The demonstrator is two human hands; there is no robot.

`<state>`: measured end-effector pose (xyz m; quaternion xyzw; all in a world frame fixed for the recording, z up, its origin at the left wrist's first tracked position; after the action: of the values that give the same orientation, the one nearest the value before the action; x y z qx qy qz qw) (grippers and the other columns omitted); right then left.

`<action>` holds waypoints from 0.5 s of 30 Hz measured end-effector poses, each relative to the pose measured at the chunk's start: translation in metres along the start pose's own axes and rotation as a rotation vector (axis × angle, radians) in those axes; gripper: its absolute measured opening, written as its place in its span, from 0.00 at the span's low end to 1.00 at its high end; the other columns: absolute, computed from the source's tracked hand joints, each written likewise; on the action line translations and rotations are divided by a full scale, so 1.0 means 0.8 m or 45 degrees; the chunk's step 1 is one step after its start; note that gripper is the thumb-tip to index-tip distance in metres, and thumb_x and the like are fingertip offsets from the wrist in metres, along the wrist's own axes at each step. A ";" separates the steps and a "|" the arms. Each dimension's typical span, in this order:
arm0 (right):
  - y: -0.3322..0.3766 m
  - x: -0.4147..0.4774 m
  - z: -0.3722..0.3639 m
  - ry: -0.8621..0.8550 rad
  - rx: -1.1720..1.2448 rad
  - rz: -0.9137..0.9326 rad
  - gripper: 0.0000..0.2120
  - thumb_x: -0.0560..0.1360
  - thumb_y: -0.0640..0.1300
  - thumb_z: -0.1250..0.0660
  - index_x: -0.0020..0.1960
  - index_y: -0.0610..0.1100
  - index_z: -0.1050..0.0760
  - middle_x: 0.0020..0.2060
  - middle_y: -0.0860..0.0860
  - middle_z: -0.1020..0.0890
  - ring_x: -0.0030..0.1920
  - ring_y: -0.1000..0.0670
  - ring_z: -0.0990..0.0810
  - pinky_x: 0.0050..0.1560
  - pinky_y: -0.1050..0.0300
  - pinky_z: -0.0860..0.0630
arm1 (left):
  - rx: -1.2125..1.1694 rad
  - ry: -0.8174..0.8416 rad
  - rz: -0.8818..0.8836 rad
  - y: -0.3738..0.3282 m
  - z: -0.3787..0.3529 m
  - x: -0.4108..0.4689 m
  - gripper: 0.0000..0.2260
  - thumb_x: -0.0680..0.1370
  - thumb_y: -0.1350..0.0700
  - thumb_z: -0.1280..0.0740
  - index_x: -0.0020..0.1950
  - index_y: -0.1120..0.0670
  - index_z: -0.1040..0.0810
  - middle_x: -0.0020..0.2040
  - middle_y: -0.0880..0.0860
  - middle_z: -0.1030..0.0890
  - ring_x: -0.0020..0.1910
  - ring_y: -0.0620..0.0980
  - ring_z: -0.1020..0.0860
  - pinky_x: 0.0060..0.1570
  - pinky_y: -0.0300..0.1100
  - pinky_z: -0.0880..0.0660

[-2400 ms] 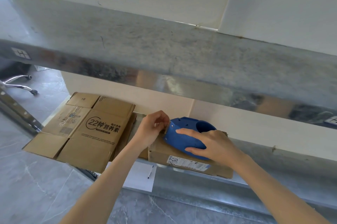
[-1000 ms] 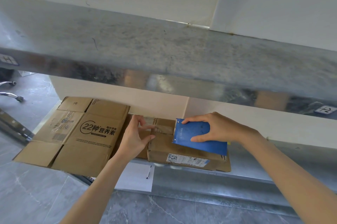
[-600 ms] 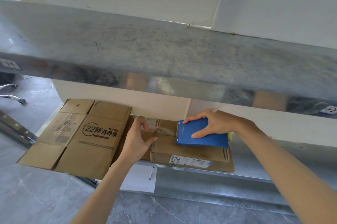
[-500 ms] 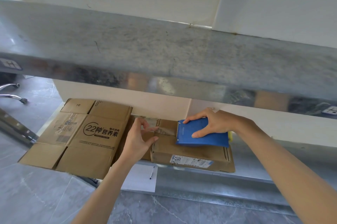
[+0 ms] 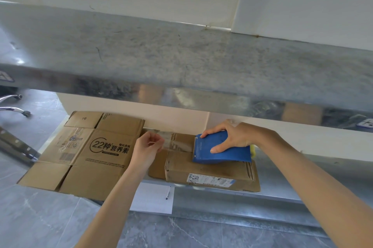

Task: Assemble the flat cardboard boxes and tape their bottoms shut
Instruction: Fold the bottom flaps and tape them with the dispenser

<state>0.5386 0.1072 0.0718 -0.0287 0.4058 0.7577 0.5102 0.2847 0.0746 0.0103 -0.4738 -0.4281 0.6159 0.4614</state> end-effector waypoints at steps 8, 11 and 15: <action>-0.006 0.002 0.000 0.029 -0.027 -0.027 0.20 0.69 0.62 0.25 0.59 0.74 0.26 0.52 0.74 0.26 0.49 0.63 0.23 0.42 0.69 0.30 | -0.187 0.000 0.270 0.038 -0.004 0.006 0.05 0.79 0.65 0.33 0.43 0.59 0.24 0.33 0.54 0.24 0.31 0.48 0.30 0.31 0.39 0.34; -0.008 0.004 -0.001 0.040 -0.019 -0.031 0.21 0.69 0.62 0.25 0.59 0.74 0.26 0.53 0.73 0.26 0.51 0.62 0.23 0.46 0.66 0.27 | -0.188 0.003 0.311 0.051 -0.006 0.005 0.04 0.79 0.64 0.33 0.45 0.59 0.24 0.34 0.54 0.24 0.30 0.48 0.31 0.30 0.39 0.36; -0.010 0.003 -0.002 0.047 -0.036 -0.046 0.21 0.69 0.63 0.25 0.59 0.74 0.26 0.57 0.69 0.25 0.53 0.58 0.23 0.55 0.58 0.23 | -0.087 -0.018 0.253 0.058 -0.013 0.007 0.03 0.80 0.63 0.33 0.46 0.58 0.24 0.39 0.54 0.22 0.37 0.49 0.27 0.42 0.45 0.31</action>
<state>0.5434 0.1097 0.0648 -0.0570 0.4038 0.7534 0.5158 0.2864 0.0710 -0.0373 -0.5248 -0.4030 0.6471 0.3786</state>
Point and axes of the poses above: each hand's wrist, its own x-axis towards the middle knuckle, its own z-axis out of the back of the hand, y = z × x, the point moved 7 cm from there along x, towards the middle knuckle
